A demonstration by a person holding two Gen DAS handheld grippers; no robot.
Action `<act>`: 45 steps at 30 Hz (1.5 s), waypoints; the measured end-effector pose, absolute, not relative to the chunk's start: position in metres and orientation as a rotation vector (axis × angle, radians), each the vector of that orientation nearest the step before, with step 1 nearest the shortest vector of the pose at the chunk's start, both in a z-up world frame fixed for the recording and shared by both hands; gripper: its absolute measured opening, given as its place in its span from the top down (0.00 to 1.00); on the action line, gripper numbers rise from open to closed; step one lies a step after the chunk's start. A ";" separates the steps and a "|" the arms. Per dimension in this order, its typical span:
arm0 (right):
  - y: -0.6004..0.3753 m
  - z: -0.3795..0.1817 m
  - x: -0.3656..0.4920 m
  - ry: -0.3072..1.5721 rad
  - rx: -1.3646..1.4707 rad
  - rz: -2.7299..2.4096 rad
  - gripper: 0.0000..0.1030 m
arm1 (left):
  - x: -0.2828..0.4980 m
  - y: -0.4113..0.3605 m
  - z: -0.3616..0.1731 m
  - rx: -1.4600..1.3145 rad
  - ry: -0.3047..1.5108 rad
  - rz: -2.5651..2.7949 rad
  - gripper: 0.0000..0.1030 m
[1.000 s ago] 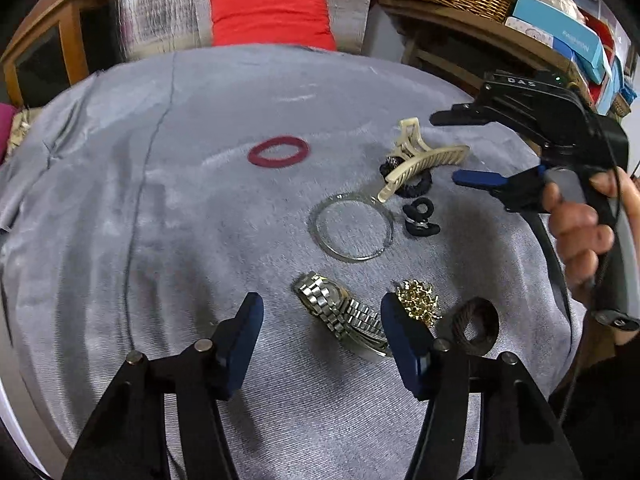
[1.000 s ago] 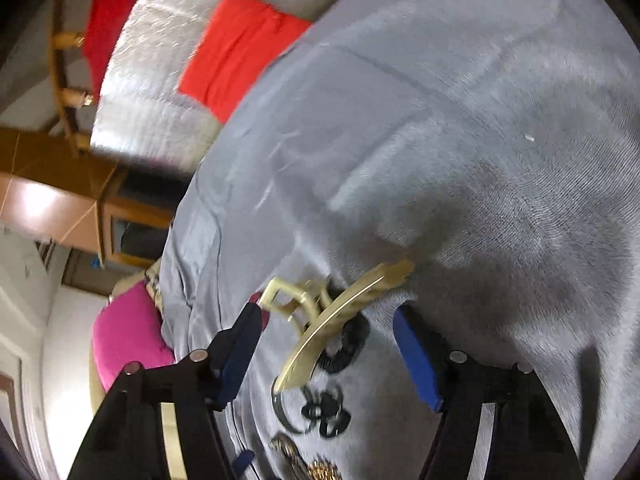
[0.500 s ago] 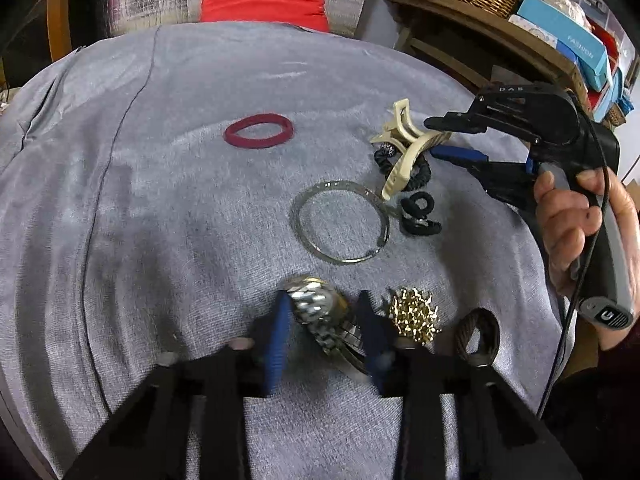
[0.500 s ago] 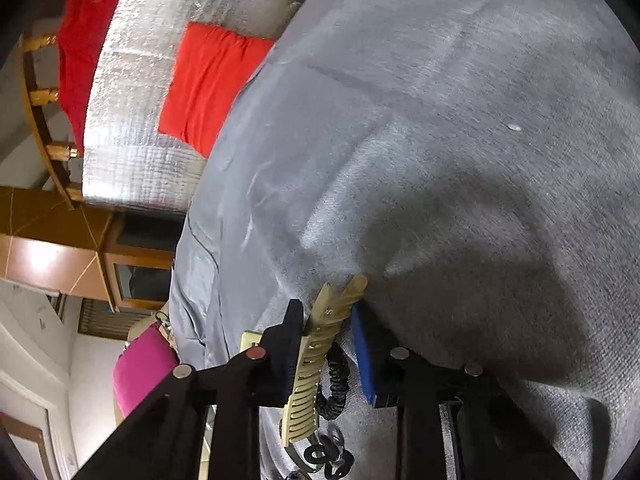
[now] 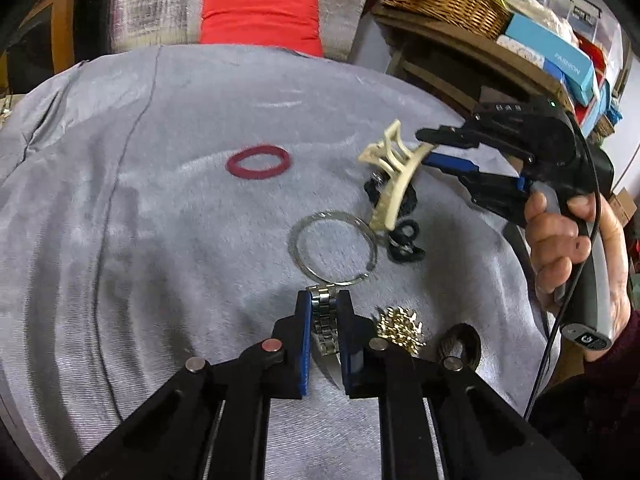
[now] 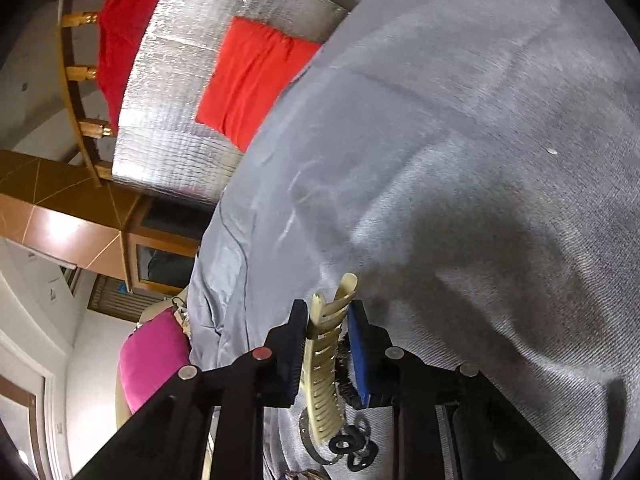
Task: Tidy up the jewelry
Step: 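Grasp the cream claw clip with the right tool while the left tool grasps the silver watch, then carry the claw clip and watch to the white tray with both tools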
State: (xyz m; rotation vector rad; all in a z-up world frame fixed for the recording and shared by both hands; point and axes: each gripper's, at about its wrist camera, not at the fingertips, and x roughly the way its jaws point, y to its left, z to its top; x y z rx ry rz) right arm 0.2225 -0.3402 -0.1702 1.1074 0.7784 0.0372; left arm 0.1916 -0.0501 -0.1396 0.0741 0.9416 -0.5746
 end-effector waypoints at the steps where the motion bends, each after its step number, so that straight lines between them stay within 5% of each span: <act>1: -0.339 -0.169 0.222 0.774 1.100 0.041 0.78 | 0.194 -0.049 -0.137 0.067 0.942 -0.568 0.88; 9: -0.330 -0.156 0.219 0.736 1.073 0.077 0.89 | 0.195 -0.023 -0.128 0.021 0.907 -0.516 0.88; 27: -0.275 -0.115 0.211 0.666 0.994 0.262 0.89 | 0.166 0.022 -0.072 -0.035 0.748 -0.451 0.88; 45: -0.067 -0.079 0.254 0.726 0.918 0.601 0.89 | 0.092 0.177 -0.011 -0.115 0.445 -0.169 0.88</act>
